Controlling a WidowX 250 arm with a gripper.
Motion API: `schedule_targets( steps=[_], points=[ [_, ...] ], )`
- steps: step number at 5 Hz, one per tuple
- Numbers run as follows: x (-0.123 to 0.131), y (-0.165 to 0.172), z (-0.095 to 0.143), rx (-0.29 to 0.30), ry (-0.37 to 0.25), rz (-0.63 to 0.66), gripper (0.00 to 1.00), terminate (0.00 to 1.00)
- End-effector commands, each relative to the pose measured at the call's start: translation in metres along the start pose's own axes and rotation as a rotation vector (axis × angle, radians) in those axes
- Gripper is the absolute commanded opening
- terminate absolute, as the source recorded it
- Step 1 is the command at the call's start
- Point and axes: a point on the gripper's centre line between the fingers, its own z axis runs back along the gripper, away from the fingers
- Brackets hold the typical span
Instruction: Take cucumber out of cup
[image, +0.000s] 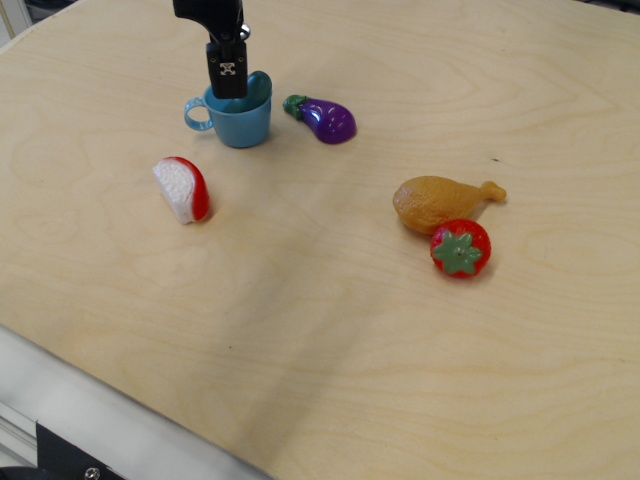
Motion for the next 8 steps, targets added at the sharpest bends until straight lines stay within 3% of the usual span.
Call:
schedule_targets(
  steps=[1,3,5,7,8],
  points=[
    [-0.008,0.001,0.017,-0.058,0.037,0.034,1.0,0.0],
    [-0.022,0.004,0.016,-0.025,0.061,0.037,1.0,0.0],
    [-0.029,0.008,0.011,0.005,0.035,0.03,1.0,0.0],
    [-0.022,0.008,0.012,0.023,0.014,0.075,1.0,0.0],
    [-0.018,0.008,0.014,0.03,0.037,0.101,1.0,0.0]
  ],
)
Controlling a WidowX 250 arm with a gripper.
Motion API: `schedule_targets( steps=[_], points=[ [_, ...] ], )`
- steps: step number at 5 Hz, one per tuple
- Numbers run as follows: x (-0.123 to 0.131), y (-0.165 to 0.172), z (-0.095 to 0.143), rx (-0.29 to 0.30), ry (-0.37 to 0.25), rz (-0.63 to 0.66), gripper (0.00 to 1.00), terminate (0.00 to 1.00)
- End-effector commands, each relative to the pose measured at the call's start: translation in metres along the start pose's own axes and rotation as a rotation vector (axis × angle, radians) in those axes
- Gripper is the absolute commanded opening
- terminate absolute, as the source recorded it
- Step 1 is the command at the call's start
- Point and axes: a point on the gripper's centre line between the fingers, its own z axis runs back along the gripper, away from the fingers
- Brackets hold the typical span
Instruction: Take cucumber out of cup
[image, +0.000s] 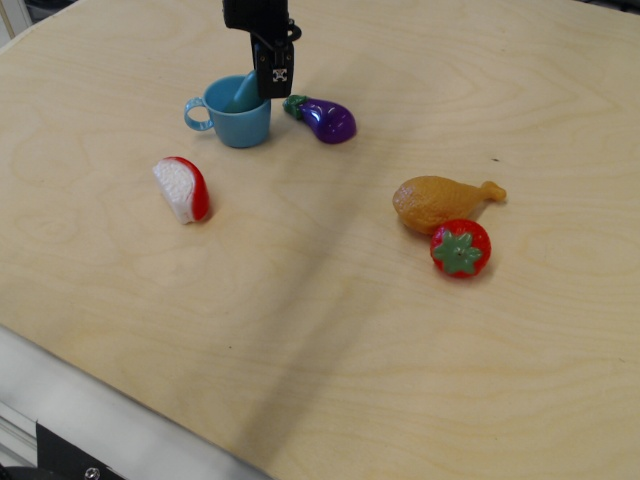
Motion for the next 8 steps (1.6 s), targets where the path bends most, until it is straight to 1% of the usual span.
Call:
schedule_targets(
  steps=[1,3,4,6,7,8],
  points=[
    [0.013,0.004,0.022,-0.037,0.055,0.033,0.0,0.0],
    [0.018,0.008,0.03,-0.044,0.071,0.036,0.0,0.0],
    [0.022,0.013,0.043,-0.062,0.081,0.028,0.0,0.0],
    [0.027,0.026,0.084,-0.142,0.114,-0.016,0.0,0.0],
    [0.023,0.044,0.1,-0.171,0.135,-0.057,0.0,0.0],
    [0.013,0.07,0.101,-0.171,0.146,-0.116,0.0,0.0]
  ],
)
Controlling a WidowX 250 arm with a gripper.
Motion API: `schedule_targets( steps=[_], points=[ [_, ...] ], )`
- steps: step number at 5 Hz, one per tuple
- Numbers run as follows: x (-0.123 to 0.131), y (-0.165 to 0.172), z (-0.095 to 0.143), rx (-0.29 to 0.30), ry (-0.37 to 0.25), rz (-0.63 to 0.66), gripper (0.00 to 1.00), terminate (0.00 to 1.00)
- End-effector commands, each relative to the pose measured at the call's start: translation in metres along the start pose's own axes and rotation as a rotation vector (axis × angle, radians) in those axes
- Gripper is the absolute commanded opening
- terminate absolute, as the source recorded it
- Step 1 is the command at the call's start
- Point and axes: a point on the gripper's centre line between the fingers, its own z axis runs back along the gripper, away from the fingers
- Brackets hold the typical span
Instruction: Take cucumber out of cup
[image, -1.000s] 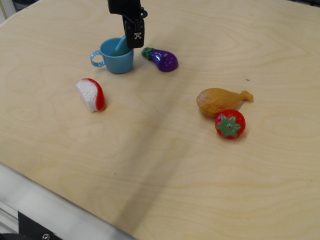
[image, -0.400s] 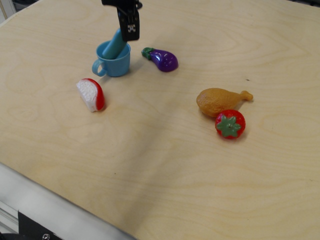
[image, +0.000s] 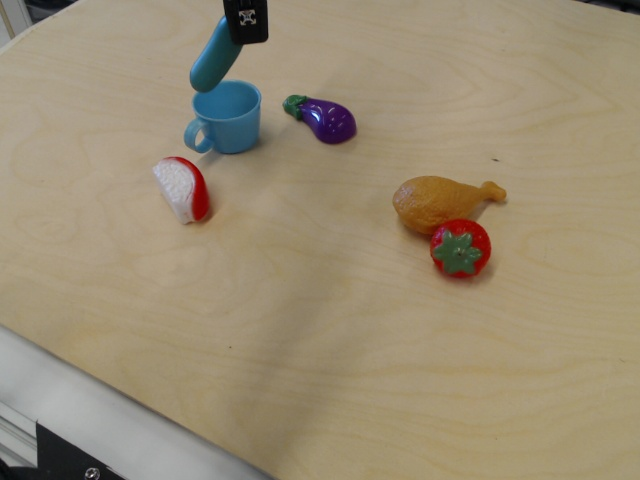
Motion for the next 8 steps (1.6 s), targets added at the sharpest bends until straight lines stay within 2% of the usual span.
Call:
schedule_targets(
  steps=[1,3,4,6,7,8],
  points=[
    [-0.018,0.066,0.023,-0.054,0.049,-0.117,0.0,0.0],
    [-0.031,0.141,-0.008,0.025,-0.008,-0.249,0.0,0.0],
    [-0.028,0.161,-0.025,0.082,-0.037,-0.286,0.0,0.0],
    [-0.021,0.177,-0.057,0.152,-0.051,-0.304,0.0,0.0],
    [-0.02,0.181,-0.069,0.165,-0.076,-0.323,0.0,0.0],
    [-0.018,0.181,-0.07,0.141,-0.05,-0.318,0.0,0.0]
  ],
)
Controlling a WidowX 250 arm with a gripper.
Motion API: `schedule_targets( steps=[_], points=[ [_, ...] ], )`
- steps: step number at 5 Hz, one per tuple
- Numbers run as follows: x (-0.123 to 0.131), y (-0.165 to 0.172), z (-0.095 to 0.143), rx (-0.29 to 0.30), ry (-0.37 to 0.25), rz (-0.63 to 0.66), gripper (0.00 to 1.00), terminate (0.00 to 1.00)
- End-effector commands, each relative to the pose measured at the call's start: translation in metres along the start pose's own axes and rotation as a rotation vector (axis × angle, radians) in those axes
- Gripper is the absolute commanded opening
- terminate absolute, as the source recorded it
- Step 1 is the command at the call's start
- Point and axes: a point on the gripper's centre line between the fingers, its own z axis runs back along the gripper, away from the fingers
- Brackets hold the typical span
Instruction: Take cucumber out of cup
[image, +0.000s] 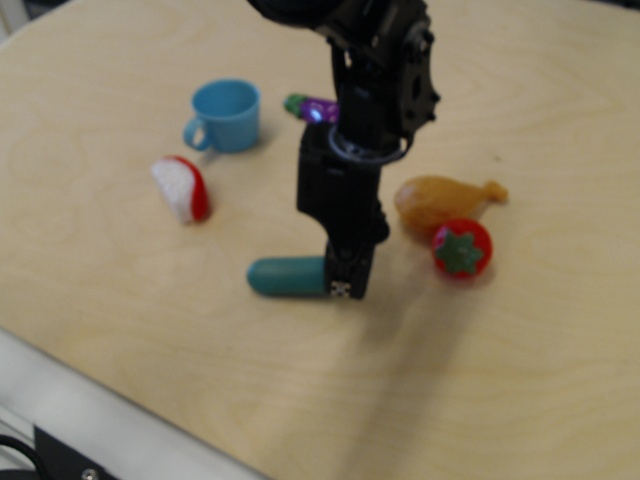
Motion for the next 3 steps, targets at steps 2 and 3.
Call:
schedule_targets(
  steps=[2,3],
  points=[
    [0.021,0.021,0.031,-0.069,-0.001,-0.003,1.0,0.0],
    [0.03,0.023,0.056,-0.125,0.001,0.016,1.0,1.0]
  ],
)
